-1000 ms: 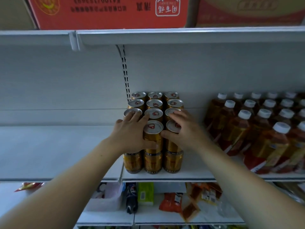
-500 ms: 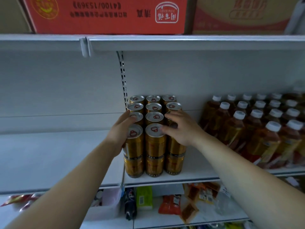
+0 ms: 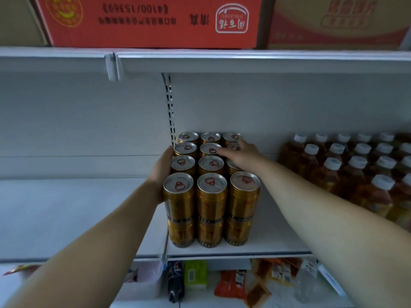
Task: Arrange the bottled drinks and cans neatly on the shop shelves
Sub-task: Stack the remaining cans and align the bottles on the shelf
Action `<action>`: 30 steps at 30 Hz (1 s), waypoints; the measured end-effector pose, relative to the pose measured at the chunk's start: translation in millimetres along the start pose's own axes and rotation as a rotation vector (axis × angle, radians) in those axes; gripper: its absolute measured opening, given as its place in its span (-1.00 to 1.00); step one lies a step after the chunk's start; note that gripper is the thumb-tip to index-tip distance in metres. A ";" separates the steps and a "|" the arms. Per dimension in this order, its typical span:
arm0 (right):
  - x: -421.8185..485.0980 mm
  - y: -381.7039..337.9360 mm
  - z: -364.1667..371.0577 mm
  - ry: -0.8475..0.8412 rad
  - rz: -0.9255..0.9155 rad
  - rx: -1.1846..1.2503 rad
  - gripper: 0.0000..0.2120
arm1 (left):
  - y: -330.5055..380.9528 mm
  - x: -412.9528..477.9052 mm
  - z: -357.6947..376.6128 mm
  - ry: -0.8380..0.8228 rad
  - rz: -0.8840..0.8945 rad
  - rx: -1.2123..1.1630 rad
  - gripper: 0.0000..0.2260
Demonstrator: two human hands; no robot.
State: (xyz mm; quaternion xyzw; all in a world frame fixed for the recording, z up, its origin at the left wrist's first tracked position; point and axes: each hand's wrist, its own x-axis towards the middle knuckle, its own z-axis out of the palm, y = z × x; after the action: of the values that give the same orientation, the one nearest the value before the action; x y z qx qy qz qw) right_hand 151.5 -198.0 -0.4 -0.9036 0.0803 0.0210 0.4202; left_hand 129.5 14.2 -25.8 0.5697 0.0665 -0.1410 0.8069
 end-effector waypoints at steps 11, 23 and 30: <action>20.8 15.1 5.9 0.007 -0.135 0.152 -0.04 | -8.7 13.3 -4.1 0.041 0.060 -0.094 -0.53; 41.1 9.5 -8.1 -0.037 -0.161 0.144 -0.31 | -31.2 18.8 -14.8 -0.149 0.006 -0.129 -0.39; 42.0 6.9 -3.7 -0.006 -0.177 0.106 -0.64 | -29.0 21.9 -13.9 -0.180 -0.005 -0.159 -0.38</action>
State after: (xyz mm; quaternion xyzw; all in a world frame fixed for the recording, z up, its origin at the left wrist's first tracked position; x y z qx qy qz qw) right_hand 191.7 -210.5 -7.7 -0.8837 -0.0001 -0.0179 0.4678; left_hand 142.2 14.9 -62.5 0.4888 0.0063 -0.1878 0.8519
